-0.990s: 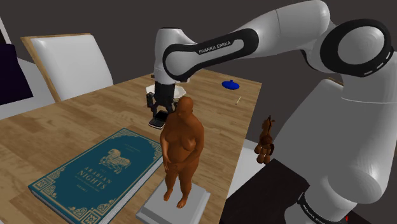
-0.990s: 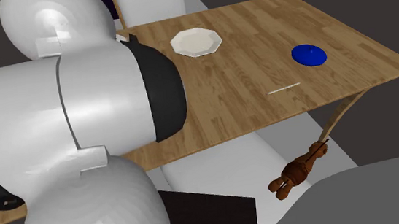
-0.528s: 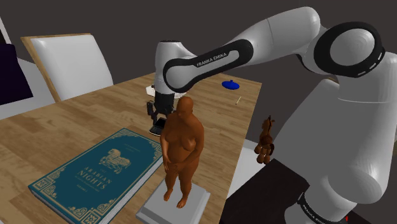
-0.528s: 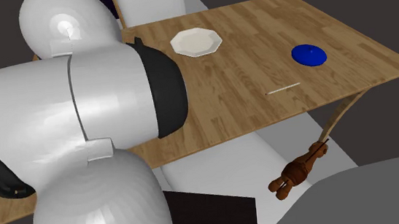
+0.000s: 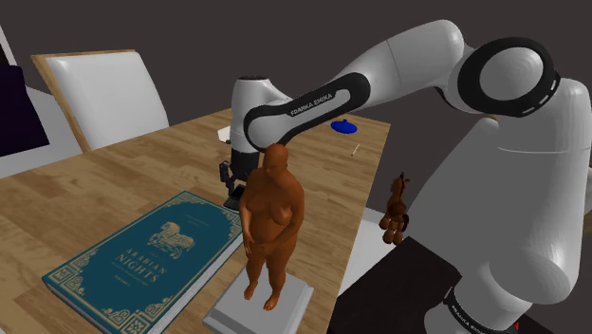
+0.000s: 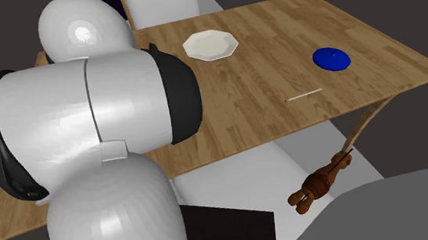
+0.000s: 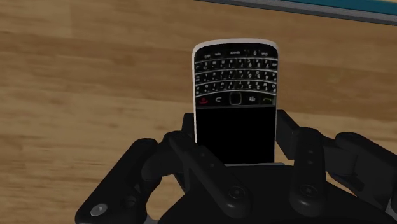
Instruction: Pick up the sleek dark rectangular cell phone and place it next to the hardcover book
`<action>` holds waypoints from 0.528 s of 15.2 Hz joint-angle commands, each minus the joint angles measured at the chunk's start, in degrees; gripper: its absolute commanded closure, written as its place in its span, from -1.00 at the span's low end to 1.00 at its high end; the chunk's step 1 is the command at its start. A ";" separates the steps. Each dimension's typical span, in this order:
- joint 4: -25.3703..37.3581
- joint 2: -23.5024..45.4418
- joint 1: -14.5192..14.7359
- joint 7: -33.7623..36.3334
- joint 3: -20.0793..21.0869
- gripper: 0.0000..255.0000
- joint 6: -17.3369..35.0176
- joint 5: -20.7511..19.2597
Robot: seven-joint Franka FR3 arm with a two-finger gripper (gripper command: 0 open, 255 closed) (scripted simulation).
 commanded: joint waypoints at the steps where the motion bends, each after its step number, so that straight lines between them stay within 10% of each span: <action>1: -0.07 0.06 0.02 0.04 -0.02 1.00 0.15 -0.05; 5: -0.07 0.06 0.02 0.04 -0.02 1.00 0.15 -0.05; 6: -0.07 0.06 0.02 0.04 -0.02 -1.00 0.15 -0.05; 8: -0.07 0.06 0.02 0.03 -0.02 -1.00 0.15 -0.05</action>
